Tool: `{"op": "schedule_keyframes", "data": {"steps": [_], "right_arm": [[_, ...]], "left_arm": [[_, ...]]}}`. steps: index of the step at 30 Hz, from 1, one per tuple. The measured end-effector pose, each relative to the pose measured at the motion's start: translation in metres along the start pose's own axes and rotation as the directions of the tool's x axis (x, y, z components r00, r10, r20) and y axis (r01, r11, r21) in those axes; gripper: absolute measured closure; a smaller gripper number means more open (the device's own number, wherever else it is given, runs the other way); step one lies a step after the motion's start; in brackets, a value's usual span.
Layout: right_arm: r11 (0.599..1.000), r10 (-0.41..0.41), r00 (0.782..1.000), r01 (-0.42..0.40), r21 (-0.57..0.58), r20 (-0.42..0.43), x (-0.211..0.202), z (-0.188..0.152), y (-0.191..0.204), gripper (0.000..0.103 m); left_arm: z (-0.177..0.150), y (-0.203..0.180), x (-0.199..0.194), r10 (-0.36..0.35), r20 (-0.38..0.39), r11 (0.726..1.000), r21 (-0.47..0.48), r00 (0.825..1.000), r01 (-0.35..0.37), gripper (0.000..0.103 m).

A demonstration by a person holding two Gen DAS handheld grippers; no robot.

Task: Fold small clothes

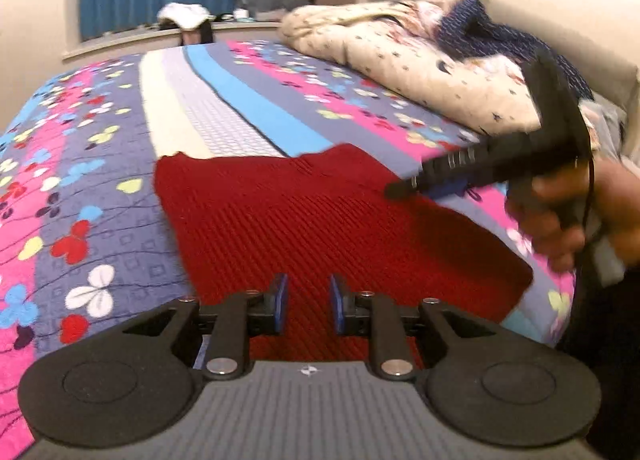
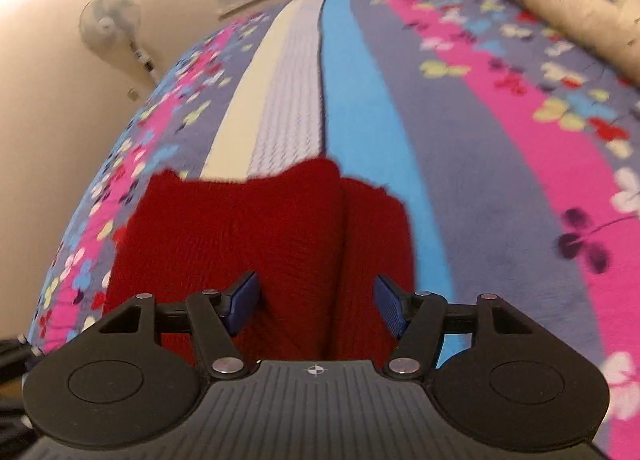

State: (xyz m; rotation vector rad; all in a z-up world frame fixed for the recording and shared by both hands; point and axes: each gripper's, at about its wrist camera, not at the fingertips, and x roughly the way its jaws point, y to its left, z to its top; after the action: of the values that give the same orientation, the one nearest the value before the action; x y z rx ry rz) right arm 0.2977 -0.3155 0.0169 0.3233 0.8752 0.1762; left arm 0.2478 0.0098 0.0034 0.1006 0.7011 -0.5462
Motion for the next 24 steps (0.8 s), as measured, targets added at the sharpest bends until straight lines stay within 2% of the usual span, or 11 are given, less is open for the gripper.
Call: {"op": "schedule_keyframes", "data": {"steps": [2, 3, 5, 8, 10, 14, 16, 18, 20, 21, 24], "right_arm": [[0.998, 0.062, 0.997, -0.062, -0.006, 0.035, 0.000, -0.009, 0.001, 0.075], [0.998, 0.051, 0.995, -0.048, -0.037, 0.085, -0.006, -0.012, 0.005, 0.088], [0.997, 0.014, 0.987, -0.001, -0.080, 0.162, -0.011, -0.008, 0.006, 0.089], [0.985, -0.072, 0.983, 0.097, -0.145, 0.166, -0.003, -0.012, 0.009, 0.089], [0.981, -0.084, 0.985, 0.108, -0.162, 0.149, 0.001, -0.015, 0.010, 0.089], [0.980, -0.091, 0.980, 0.120, -0.160, 0.178, -0.012, -0.017, 0.018, 0.085], [0.975, -0.088, 0.969, 0.131, -0.177, 0.232, -0.026, -0.017, 0.022, 0.075], [0.970, -0.066, 0.968, 0.119, -0.212, 0.242, -0.034, -0.021, 0.026, 0.061], [0.955, -0.067, 0.989, 0.103, -0.279, 0.135, -0.025, -0.030, 0.026, 0.062], [0.942, -0.100, 0.992, 0.117, -0.313, 0.070, -0.014, -0.036, 0.023, 0.058], [0.961, -0.087, 0.990, 0.113, -0.252, 0.114, -0.026, -0.035, 0.017, 0.058]], "left_arm": [[0.003, -0.001, -0.001, 0.029, -0.027, 1.000, -0.010, 0.999, -0.029, 0.080], [0.003, 0.000, 0.002, 0.047, -0.043, 0.999, -0.013, 0.998, -0.048, 0.080], [0.004, 0.002, 0.002, 0.056, -0.043, 0.998, -0.029, 0.998, -0.057, 0.080], [0.006, 0.002, -0.001, 0.054, -0.030, 0.998, -0.044, 0.998, -0.055, 0.080], [0.006, 0.002, -0.003, 0.060, -0.027, 0.997, -0.043, 0.998, -0.061, 0.080], [0.006, 0.002, -0.008, 0.057, -0.019, 0.997, -0.055, 0.998, -0.058, 0.080], [0.007, 0.002, -0.009, 0.053, -0.017, 0.997, -0.062, 0.998, -0.054, 0.080], [0.006, 0.002, -0.005, 0.040, -0.027, 0.997, -0.058, 0.999, -0.042, 0.080], [0.002, 0.003, 0.008, 0.042, -0.067, 0.998, -0.044, 0.997, -0.045, 0.076], [0.001, 0.002, 0.013, 0.038, -0.077, 0.999, -0.032, 0.996, -0.040, 0.074], [0.005, 0.000, 0.001, 0.041, -0.049, 0.998, -0.043, 0.998, -0.044, 0.074]]}}
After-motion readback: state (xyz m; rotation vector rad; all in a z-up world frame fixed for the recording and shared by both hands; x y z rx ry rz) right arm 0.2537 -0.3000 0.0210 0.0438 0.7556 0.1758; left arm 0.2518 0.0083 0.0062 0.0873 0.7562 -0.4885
